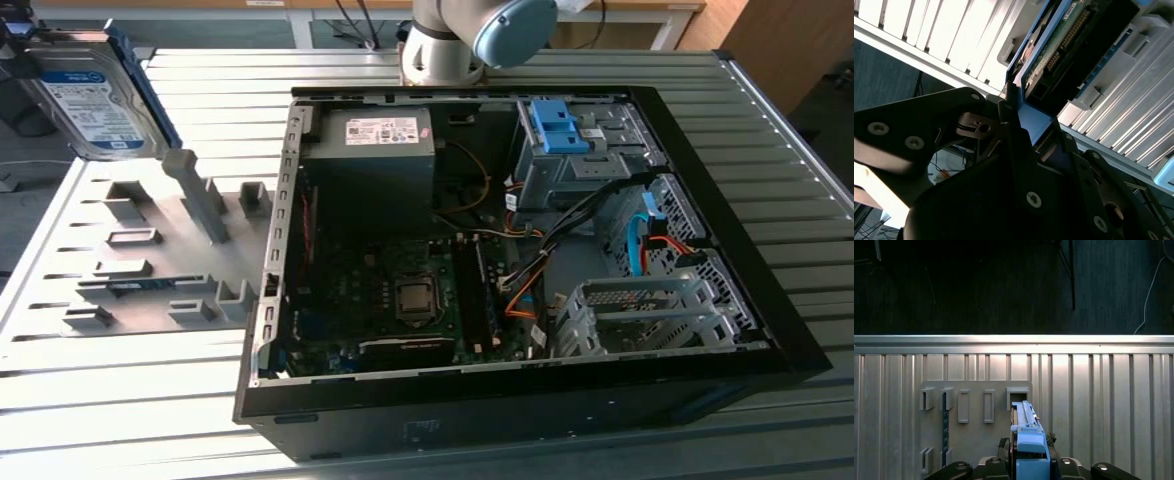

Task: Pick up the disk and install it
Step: 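Pick up the disk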

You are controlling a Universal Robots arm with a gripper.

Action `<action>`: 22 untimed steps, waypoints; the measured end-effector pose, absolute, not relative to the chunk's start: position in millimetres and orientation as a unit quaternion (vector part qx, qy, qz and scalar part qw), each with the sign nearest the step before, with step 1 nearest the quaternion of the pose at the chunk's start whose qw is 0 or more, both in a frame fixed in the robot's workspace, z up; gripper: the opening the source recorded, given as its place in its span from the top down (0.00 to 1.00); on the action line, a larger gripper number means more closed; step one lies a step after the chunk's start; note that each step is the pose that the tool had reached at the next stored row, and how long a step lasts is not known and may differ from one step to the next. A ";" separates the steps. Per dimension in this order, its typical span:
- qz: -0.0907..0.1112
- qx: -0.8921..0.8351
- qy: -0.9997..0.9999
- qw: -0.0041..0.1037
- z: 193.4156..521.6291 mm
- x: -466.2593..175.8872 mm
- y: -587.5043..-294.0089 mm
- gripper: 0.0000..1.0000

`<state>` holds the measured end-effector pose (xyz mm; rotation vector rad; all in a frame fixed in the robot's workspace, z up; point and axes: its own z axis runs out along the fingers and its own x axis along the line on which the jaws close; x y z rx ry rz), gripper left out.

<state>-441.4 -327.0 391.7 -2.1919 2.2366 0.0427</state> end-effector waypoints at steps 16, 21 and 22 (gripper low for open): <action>0.014 -0.700 0.714 0.005 411.0 -441.4 -327.0 0.64; 0.014 -0.700 0.714 0.005 423.6 -441.4 -327.0 0.64; 0.014 -0.700 0.714 0.005 425.4 -441.4 -327.0 0.64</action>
